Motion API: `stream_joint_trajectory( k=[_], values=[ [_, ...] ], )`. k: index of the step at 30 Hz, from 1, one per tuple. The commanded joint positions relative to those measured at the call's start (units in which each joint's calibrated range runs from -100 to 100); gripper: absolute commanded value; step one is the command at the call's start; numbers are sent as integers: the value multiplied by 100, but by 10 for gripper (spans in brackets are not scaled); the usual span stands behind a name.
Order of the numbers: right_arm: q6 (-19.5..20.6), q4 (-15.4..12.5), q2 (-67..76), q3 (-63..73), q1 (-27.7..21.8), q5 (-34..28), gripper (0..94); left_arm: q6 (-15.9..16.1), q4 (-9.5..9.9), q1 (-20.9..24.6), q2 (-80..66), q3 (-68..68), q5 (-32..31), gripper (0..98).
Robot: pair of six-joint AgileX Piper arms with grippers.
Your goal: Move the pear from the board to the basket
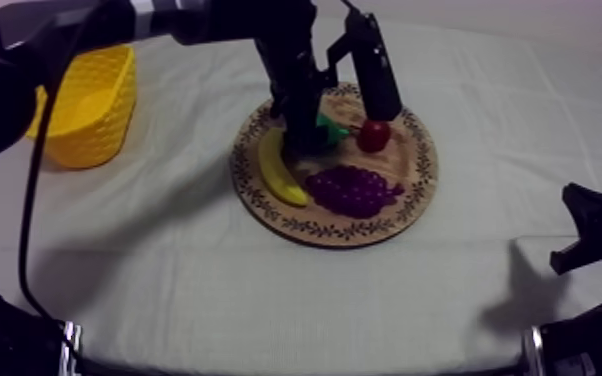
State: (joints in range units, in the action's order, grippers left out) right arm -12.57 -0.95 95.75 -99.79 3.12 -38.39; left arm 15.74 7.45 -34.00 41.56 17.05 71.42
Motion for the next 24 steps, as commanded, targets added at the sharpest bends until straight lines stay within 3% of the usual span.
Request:
stream_joint_trajectory(
  k=[1,9,20,24],
  values=[
    [0,0,1,1,2,0,3,31,-34,8,221,167,-11,966],
    [0,0,1,1,2,0,3,129,-160,35,755,597,-45,932],
    [0,0,1,1,2,0,3,193,-321,181,1060,824,71,560],
    [0,0,1,1,2,0,3,210,-395,223,1051,803,110,499]
  ],
)
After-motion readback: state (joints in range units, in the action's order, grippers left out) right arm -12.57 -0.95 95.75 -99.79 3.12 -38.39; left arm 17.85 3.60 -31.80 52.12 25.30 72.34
